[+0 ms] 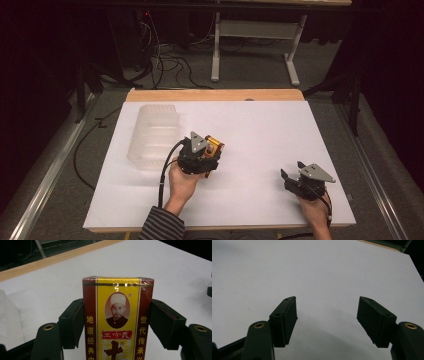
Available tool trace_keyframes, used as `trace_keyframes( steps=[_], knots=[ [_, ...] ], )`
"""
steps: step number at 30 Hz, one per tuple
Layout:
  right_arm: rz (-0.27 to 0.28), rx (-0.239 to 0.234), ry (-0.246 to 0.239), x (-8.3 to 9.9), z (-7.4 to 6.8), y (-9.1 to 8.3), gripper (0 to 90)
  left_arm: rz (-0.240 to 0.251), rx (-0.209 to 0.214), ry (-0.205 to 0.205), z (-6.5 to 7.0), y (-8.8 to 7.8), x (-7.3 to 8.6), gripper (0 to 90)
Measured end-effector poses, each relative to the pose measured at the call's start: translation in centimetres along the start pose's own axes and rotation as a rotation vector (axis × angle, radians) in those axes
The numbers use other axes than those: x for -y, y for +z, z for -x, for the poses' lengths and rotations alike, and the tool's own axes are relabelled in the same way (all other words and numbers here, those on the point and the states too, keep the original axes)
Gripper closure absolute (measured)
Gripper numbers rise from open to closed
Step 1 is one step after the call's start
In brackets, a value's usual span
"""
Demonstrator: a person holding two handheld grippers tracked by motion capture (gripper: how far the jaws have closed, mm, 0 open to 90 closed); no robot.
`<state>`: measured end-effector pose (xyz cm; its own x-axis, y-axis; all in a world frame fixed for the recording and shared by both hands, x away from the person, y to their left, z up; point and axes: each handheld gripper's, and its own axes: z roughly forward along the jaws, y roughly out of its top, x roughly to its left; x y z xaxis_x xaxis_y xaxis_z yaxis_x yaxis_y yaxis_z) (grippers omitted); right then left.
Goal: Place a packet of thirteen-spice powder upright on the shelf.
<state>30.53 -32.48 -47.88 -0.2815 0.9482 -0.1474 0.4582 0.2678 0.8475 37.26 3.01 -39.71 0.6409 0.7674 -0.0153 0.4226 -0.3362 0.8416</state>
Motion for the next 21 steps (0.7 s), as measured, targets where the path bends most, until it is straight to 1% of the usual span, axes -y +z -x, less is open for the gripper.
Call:
trace_keyframes(
  steps=[3,10,13,16,17,21],
  knots=[
    [0.001,0.0,0.0,0.0,0.0,0.0,32.9,0.007,-0.006,-0.014,-0.5,-0.4,-0.1,32.8],
    [0.001,0.0,-0.001,0.0,0.0,0.0,32.9,0.022,-0.022,-0.019,-0.9,-0.9,-0.3,32.8],
    [0.002,-0.001,0.0,0.0,0.0,0.0,32.9,0.026,-0.041,-0.017,-1.3,-1.3,-0.4,32.8],
    [0.001,0.001,-0.002,0.0,0.0,0.0,32.9,0.032,-0.049,-0.022,-1.6,-1.5,-0.4,32.8],
    [0.001,0.001,-0.002,0.0,0.0,0.0,32.9,0.044,-0.062,-0.029,-1.9,-1.7,-0.4,32.8],
    [0.002,0.0,-0.003,0.0,0.0,0.0,32.9,0.063,-0.082,-0.038,-2.5,-2.3,-0.4,32.8]
  ],
)
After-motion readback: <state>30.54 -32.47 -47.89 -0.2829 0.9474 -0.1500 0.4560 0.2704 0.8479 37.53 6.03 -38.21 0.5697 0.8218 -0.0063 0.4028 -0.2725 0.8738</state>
